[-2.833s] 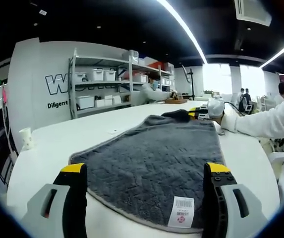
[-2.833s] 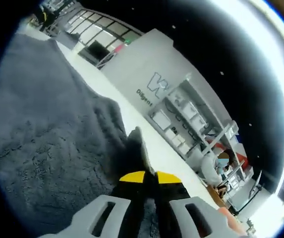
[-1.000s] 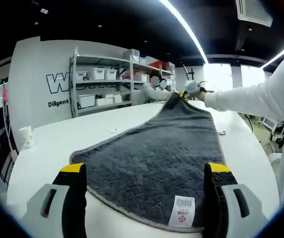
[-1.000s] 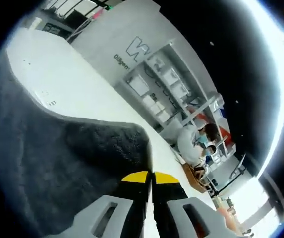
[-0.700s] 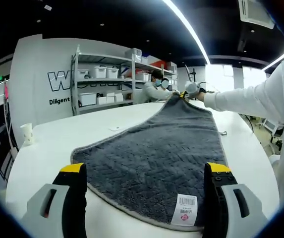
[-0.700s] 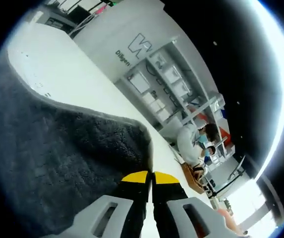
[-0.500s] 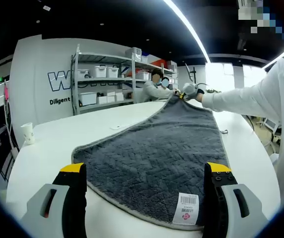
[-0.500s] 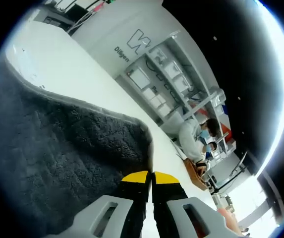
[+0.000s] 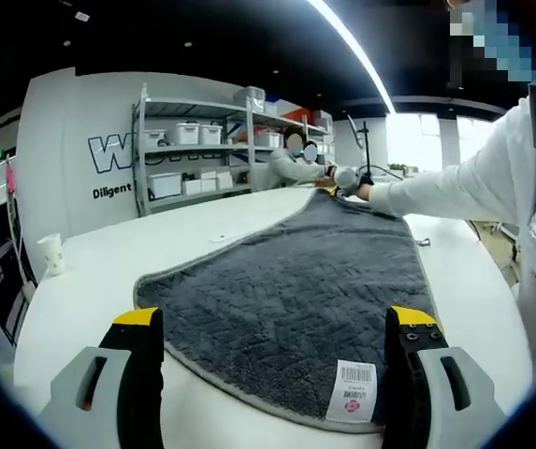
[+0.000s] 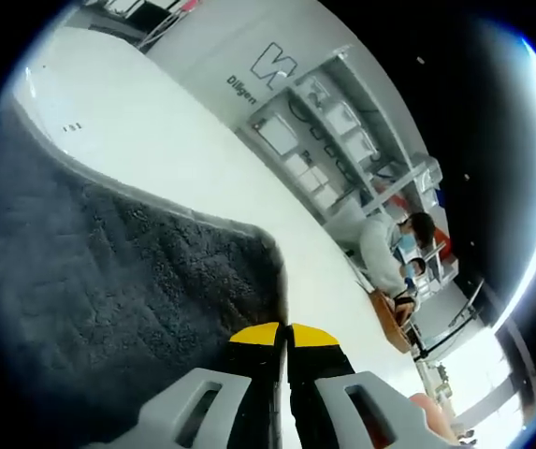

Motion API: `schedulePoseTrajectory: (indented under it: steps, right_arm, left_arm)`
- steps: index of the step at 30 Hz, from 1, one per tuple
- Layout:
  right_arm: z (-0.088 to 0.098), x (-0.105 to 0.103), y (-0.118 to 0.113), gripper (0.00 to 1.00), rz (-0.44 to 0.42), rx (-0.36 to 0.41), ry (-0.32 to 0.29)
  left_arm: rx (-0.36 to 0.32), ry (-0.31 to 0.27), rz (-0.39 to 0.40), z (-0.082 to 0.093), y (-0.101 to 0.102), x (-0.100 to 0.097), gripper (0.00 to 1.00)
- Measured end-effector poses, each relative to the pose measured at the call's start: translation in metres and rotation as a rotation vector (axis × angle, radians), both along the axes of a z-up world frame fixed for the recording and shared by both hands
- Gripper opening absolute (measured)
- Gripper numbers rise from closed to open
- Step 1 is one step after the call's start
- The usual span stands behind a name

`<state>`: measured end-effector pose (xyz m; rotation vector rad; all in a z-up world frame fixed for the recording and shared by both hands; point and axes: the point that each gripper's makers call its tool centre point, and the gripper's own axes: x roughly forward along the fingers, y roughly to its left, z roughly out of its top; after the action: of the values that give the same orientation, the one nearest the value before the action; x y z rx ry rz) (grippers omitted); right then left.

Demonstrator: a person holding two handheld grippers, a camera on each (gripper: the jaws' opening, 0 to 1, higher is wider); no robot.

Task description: Open the folded towel by lifting each exposed corner and separating the folded layers until the towel lies flat within the target outline without major curled edges

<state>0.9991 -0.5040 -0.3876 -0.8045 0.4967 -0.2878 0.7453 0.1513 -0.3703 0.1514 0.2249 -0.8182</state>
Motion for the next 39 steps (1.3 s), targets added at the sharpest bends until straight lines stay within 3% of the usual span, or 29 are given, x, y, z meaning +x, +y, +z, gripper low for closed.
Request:
schedulePoseTrajectory:
  steps: [4, 8, 11, 13, 15, 16, 18, 19, 22, 25, 27, 32, 39]
  right_arm:
    - [-0.007, -0.004, 0.002, 0.0, 0.003, 0.01, 0.006]
    - [-0.022, -0.007, 0.001, 0.0, -0.023, 0.127, 0.022]
    - [-0.02, -0.006, -0.004, 0.0, -0.025, 0.169, 0.002]
    - [-0.018, -0.009, 0.002, 0.0, -0.043, 0.276, -0.013]
    - [-0.016, -0.011, 0.009, 0.11, -0.03, 0.38, -0.016]
    - [-0.012, -0.016, 0.016, 0.23, -0.005, 0.4, -0.021]
    - [0.0, -0.024, 0.017, 0.35, 0.009, 0.389, -0.034]
    - [0.004, -0.027, 0.017, 0.35, 0.01, 0.393, -0.04]
    - [0.027, -0.048, 0.034, 0.31, 0.065, 0.45, -0.103]
    - [0.046, -0.071, 0.047, 0.37, 0.109, 0.542, -0.155]
    - [0.054, -0.094, 0.052, 0.39, 0.125, 0.546, -0.16]
    - [0.066, -0.152, 0.066, 0.46, 0.189, 0.555, -0.171]
    - [0.078, -0.233, 0.118, 0.56, 0.331, 0.708, -0.245]
  left_arm:
    - [0.005, 0.002, 0.002, -0.002, 0.0, 0.001, 0.97]
    - [0.014, 0.005, 0.006, -0.005, 0.0, 0.001, 0.97]
    - [0.02, 0.009, 0.01, -0.008, 0.0, 0.001, 0.97]
    - [0.021, 0.012, 0.013, -0.009, 0.0, 0.002, 0.97]
    - [0.021, 0.011, 0.014, -0.008, 0.0, 0.002, 0.97]
    - [0.023, 0.01, 0.014, -0.008, 0.0, 0.002, 0.97]
    - [0.024, 0.006, 0.014, -0.008, 0.0, 0.001, 0.97]
    - [0.023, 0.004, 0.014, -0.007, 0.0, 0.001, 0.97]
    - [0.021, -0.002, 0.018, -0.004, 0.001, 0.002, 0.97]
    - [0.014, -0.002, 0.02, -0.003, 0.003, 0.003, 0.97]
    - [0.009, -0.004, 0.021, -0.002, 0.004, 0.003, 0.97]
    - [-0.006, -0.016, 0.016, 0.005, 0.003, 0.002, 0.97]
    - [-0.034, -0.024, -0.004, 0.012, 0.001, -0.001, 0.97]
